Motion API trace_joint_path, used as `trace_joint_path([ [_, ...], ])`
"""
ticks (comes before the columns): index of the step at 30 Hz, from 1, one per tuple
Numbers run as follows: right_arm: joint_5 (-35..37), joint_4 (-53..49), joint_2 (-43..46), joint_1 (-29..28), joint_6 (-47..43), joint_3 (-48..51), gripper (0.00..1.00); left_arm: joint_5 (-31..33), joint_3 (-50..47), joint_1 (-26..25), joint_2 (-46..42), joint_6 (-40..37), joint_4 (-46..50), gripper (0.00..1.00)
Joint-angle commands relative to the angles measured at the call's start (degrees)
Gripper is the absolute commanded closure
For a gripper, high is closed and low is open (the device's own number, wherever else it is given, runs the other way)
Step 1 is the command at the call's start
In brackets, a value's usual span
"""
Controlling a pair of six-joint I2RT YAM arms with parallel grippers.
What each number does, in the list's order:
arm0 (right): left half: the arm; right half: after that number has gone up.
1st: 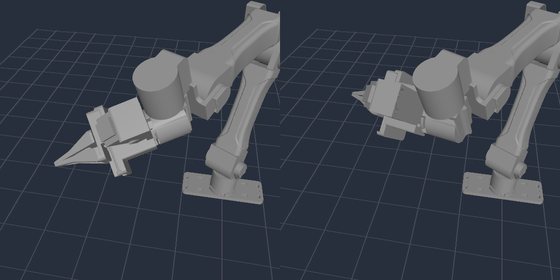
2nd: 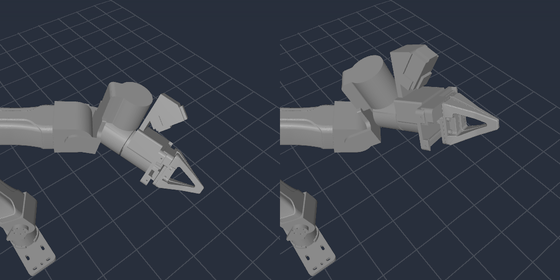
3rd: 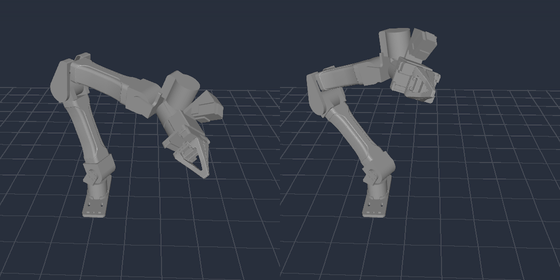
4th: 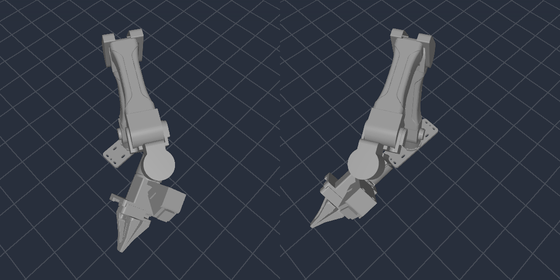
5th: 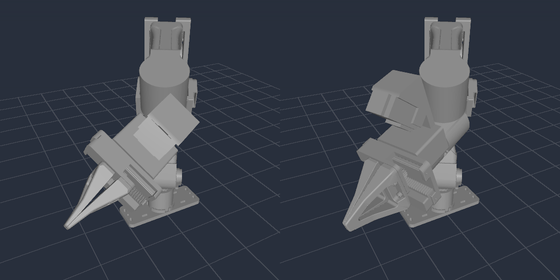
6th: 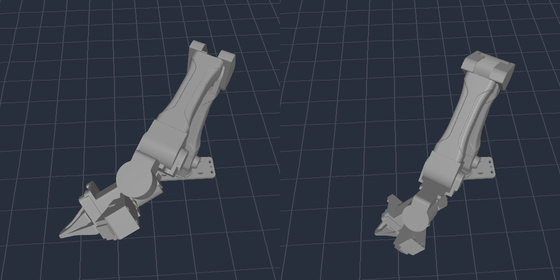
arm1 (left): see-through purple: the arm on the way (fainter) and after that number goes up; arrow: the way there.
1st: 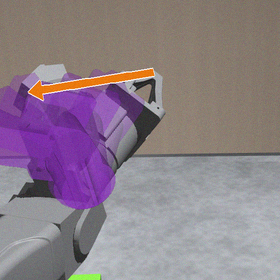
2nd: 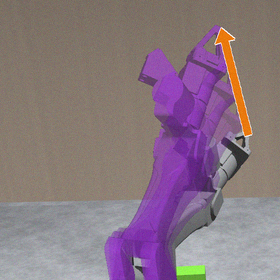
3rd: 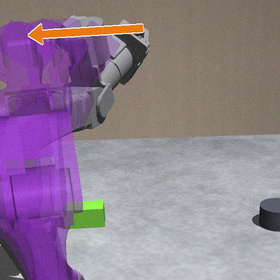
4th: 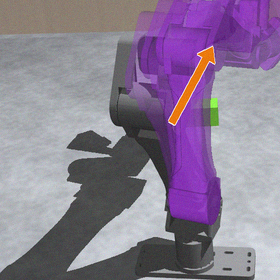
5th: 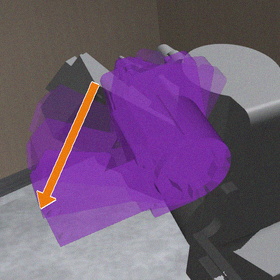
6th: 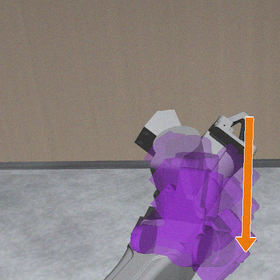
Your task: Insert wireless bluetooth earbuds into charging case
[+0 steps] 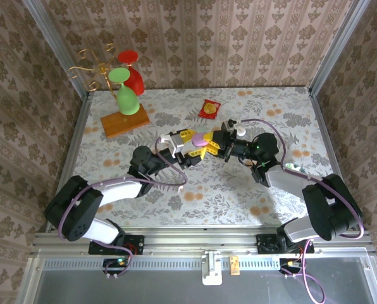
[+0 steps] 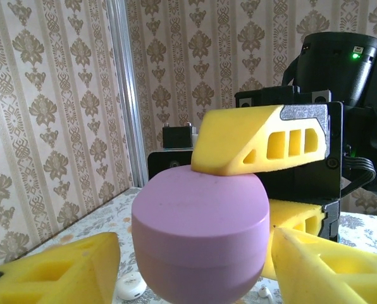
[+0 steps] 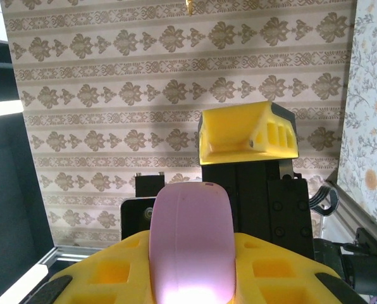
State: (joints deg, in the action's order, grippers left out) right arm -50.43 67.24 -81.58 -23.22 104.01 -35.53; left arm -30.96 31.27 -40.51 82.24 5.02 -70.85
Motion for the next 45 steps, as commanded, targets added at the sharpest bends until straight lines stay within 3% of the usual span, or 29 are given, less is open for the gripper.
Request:
trace_joint_path([
  [1, 1.1, 2.6, 1.4, -0.6, 0.4, -1.4, 0.97, -1.3, 1.8, 0.0, 0.4, 1.3, -2.6, 0.4],
  [5, 1.2, 2.3, 1.4, -0.6, 0.3, -1.3, 0.97, -1.7, 2.1, 0.0, 0.5, 1.7, -2.6, 0.47],
  [13, 1.1, 1.6, 1.4, -0.8, -0.2, -1.4, 0.97, -2.0, 2.7, 0.0, 1.0, 3.1, -2.5, 0.47],
  [25, 0.9, 0.3, 1.4, -0.8, -0.9, -2.1, 0.97, -3.1, 3.1, 0.0, 1.6, 3.3, -2.5, 0.69],
  [27, 0.9, -0.4, 1.4, -0.8, -1.5, -2.2, 0.91, -3.2, 3.1, 0.0, 1.5, 3.3, -2.6, 0.72],
  [31, 1.1, -5.1, 4.7, -0.5, -5.8, -2.3, 0.66, -3.4, 2.7, 0.3, 1.3, 3.4, -2.5, 0.74],
  [34, 1.9, -14.1, 8.3, 0.2, -13.1, -2.4, 0.49, -3.9, 2.1, 0.8, 0.8, 4.7, -2.3, 0.74],
  [38, 3.4, -36.2, 15.2, 0.9, -31.8, -5.2, 0.33, -4.8, 0.6, 1.4, -0.1, 5.6, -2.2, 0.74],
  [42, 7.8, -56.2, 20.9, 0.7, -53.6, -9.2, 0.24, -8.2, -0.6, 2.3, -0.4, 7.0, -2.1, 0.75],
  [45, 13.2, -63.1, 23.7, 0.1, -66.4, -10.7, 0.19, -9.6, -1.0, 2.7, -0.4, 8.6, -2.1, 0.74],
])
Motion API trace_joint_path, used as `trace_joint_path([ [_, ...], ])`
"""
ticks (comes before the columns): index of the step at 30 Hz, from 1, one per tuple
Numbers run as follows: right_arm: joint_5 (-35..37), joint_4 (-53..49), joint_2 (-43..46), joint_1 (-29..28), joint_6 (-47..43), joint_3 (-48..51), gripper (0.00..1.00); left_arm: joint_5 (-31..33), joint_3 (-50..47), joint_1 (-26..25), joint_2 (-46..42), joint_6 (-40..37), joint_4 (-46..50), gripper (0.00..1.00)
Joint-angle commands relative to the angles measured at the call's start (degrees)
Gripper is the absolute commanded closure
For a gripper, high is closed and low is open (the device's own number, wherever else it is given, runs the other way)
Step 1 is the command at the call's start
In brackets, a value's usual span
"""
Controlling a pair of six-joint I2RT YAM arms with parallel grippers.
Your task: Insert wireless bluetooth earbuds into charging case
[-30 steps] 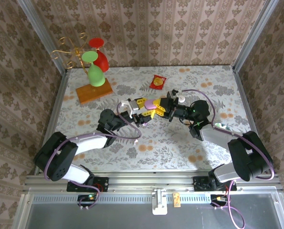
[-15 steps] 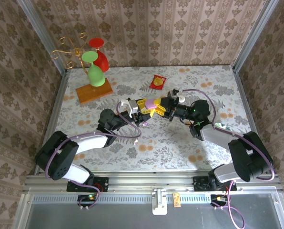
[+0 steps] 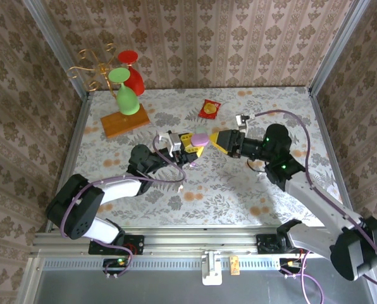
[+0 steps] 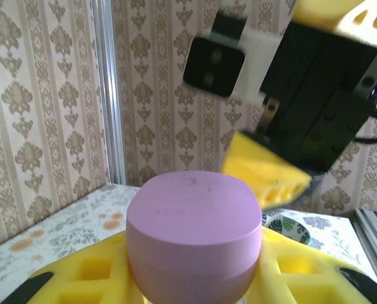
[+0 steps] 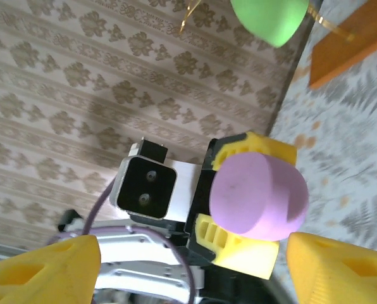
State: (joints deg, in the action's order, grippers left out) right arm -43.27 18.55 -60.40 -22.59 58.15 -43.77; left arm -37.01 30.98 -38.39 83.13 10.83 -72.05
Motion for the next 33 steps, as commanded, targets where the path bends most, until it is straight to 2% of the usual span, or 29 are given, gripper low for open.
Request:
trace_joint_path([
  [1, 6.8, -15.6, 2.8, -0.9, -24.3, -2.9, 0.17, -4.2, -0.7, 0.6, -1.2, 3.4, -0.9, 0.75],
  [6, 5.5, -17.3, 2.8, -4.2, -43.4, -3.5, 0.12, -6.3, -1.1, 0.3, -1.3, 6.4, -1.0, 0.75],
  [9, 5.9, -17.6, 1.6, -5.3, -48.4, -4.1, 0.12, -6.4, -1.7, 0.2, -1.7, 6.5, -0.9, 0.76],
  [25, 8.2, -15.8, -4.9, -5.1, -49.0, -7.7, 0.12, -7.7, -2.4, -0.4, -4.4, 8.8, -0.4, 0.77],
  [33, 10.4, -14.2, -5.1, -4.0, -46.0, -8.4, 0.14, -8.5, -2.4, -1.2, -5.9, 5.9, 3.0, 0.77],
])
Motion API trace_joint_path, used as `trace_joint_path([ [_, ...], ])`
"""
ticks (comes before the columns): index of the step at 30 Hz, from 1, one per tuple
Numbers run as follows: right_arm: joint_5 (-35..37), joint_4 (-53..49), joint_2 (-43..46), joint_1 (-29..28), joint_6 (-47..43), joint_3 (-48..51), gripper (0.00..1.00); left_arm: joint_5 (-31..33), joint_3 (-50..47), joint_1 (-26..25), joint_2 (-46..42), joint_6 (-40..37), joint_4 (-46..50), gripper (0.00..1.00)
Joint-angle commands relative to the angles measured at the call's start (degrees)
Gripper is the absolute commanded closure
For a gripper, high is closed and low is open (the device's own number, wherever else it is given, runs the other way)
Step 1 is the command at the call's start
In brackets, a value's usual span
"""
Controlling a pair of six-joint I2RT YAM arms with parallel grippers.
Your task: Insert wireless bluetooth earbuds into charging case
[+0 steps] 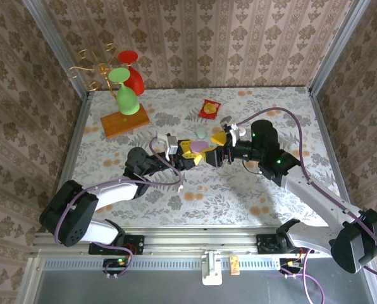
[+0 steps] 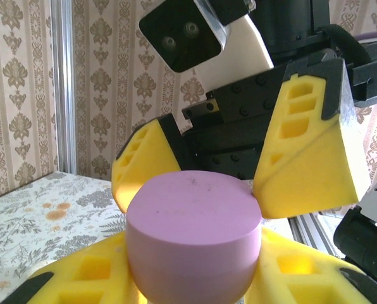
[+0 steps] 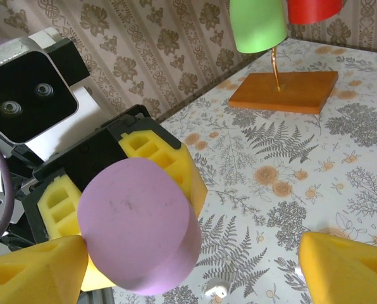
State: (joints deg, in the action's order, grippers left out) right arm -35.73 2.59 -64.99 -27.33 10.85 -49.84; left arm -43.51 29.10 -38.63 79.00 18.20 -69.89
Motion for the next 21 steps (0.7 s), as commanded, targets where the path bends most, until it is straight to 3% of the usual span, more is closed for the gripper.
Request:
trace_joint_path([
  [1, 3.0, 2.1, -0.6, 0.9, 1.7, -2.4, 0.14, -2.1, -0.5, -1.0, -1.9, -1.9, 1.2, 0.77],
  [8, 3.4, 2.3, -2.0, 1.4, 2.0, -3.2, 0.14, -1.8, -0.2, -1.2, -2.6, -3.1, 2.7, 0.76],
  [15, -5.8, 0.4, 0.0, 1.2, -3.7, -2.2, 0.12, 0.4, -0.1, -0.7, -3.2, -3.1, 4.5, 0.76],
  [21, -4.1, -1.9, 0.1, 1.1, -5.6, -0.8, 0.12, 1.1, 0.1, -0.5, -3.3, -2.8, 4.5, 0.77],
])
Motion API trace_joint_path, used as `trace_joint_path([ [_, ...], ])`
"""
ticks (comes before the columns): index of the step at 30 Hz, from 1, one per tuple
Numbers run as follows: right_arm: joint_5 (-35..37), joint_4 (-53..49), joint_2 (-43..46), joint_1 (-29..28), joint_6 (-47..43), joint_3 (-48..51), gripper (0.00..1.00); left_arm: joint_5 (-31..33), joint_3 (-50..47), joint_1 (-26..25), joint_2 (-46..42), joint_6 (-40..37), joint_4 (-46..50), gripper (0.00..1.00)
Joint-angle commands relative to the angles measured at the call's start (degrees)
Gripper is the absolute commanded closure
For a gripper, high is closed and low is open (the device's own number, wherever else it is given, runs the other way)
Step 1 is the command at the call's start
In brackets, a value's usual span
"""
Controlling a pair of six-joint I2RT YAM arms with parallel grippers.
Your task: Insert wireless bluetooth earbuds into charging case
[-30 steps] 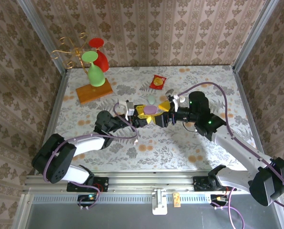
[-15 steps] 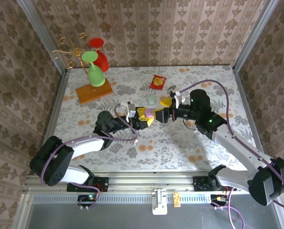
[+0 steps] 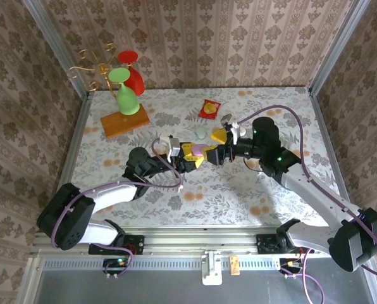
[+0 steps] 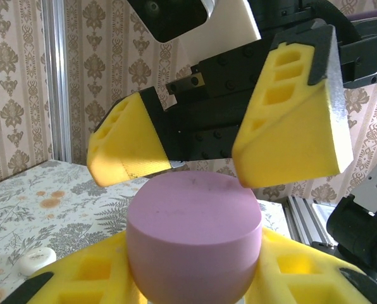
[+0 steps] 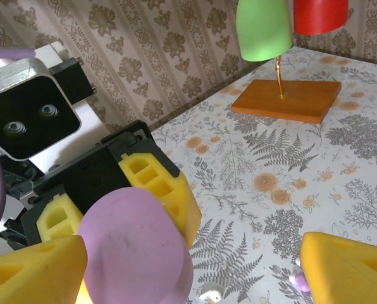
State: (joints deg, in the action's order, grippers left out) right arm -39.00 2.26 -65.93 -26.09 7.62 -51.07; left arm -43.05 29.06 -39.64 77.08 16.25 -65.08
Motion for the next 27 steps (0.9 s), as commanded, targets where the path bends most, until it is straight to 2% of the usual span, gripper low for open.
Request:
trace_joint_path([
  [1, 0.0, -1.6, 0.9, -0.1, -2.5, 0.5, 0.12, 0.5, 0.2, 0.5, -1.4, -0.7, -0.4, 0.77],
  [6, 4.6, -2.0, -0.2, 0.0, -2.3, 0.0, 0.12, 0.0, 0.5, 0.4, -1.8, 0.1, -0.2, 0.77],
  [10, 5.2, -1.2, 0.0, 0.0, -2.1, -0.4, 0.13, 0.3, 0.4, 0.5, -2.2, -0.3, 0.5, 0.76],
  [16, -1.9, -0.5, 1.1, -0.1, -2.7, 0.0, 0.11, 1.1, 0.4, 0.5, -2.1, -1.5, 1.5, 0.76],
  [27, -3.1, -0.8, 0.2, -0.1, -3.7, 0.8, 0.09, 0.9, 0.3, 0.6, -1.9, -1.4, 1.3, 0.76],
])
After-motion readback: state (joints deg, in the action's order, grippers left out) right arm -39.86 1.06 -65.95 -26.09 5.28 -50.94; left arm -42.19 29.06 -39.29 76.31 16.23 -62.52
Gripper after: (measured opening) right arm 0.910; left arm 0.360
